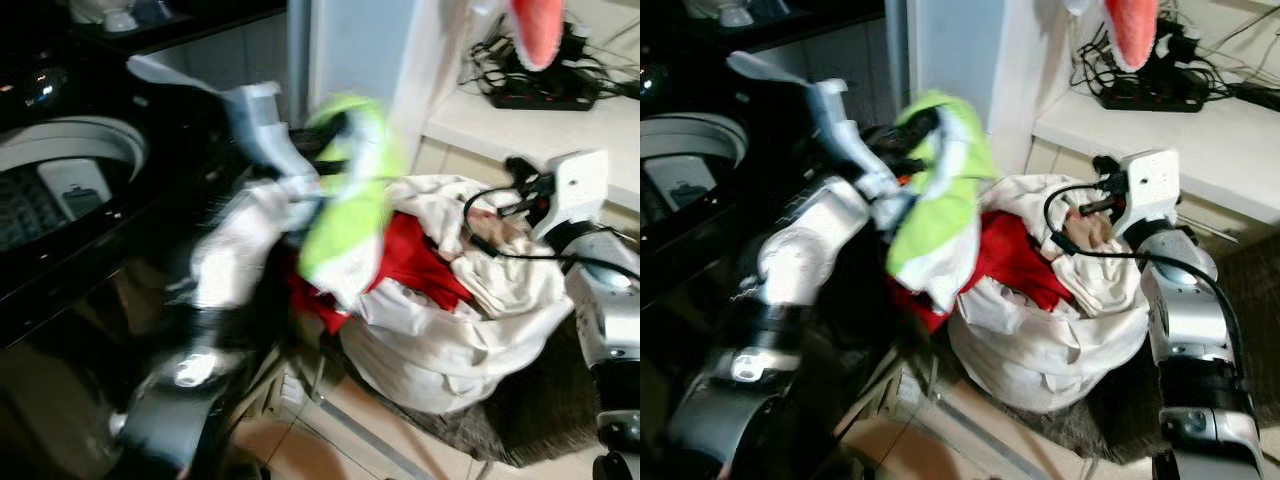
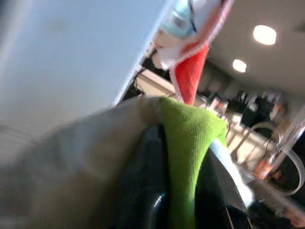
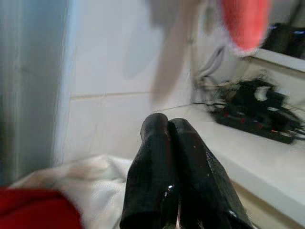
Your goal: Clothes washing
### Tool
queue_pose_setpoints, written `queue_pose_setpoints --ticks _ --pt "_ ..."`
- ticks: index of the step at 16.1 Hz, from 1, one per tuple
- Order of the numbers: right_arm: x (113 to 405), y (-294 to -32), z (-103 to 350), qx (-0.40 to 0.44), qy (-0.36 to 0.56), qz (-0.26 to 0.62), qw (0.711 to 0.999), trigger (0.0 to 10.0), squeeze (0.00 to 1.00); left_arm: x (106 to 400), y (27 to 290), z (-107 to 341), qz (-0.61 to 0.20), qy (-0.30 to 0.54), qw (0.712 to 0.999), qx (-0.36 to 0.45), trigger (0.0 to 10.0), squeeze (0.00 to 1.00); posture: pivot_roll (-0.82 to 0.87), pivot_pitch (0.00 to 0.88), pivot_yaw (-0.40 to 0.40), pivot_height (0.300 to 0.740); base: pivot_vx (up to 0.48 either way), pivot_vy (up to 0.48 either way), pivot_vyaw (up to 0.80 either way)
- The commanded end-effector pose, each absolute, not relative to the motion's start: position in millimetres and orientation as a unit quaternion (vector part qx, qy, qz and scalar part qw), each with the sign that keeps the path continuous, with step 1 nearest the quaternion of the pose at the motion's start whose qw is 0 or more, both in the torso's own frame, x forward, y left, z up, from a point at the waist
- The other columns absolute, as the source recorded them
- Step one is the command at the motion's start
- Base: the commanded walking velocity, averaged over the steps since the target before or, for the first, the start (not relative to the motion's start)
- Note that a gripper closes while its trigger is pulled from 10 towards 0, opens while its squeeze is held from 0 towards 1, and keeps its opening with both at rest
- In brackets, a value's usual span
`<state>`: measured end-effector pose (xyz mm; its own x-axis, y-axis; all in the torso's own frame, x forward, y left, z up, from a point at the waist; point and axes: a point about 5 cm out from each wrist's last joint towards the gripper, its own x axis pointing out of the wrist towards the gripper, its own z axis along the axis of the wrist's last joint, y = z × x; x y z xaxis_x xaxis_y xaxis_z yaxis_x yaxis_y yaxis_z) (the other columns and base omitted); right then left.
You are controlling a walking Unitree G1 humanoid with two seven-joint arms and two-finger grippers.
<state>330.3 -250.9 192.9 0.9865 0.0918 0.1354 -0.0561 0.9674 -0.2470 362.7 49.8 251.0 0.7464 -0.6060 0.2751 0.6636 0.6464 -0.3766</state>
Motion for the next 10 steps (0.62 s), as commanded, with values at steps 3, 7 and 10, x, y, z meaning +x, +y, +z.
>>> queue_pose_setpoints --ticks 3,7,10 --pt "323 -286 210 -0.1 -0.086 -0.072 0.989 10.0 0.0 373 26 294 -0.35 -0.147 0.892 -0.246 0.0 0.0 -0.04 0.0 0.012 0.74 0.0 0.0 0.0" --pt "310 -287 212 -0.108 -0.083 -0.086 0.987 10.0 0.0 377 -23 242 -0.347 -0.032 0.919 -0.183 10.0 0.0 -0.08 0.0 0.049 0.74 0.0 0.0 0.0" --pt "304 -281 201 -0.119 -0.048 -0.067 0.989 10.0 0.0 356 -49 179 -0.414 0.061 0.903 -0.094 10.0 1.0 -0.11 0.0 0.065 0.74 0.0 0.0 0.0"
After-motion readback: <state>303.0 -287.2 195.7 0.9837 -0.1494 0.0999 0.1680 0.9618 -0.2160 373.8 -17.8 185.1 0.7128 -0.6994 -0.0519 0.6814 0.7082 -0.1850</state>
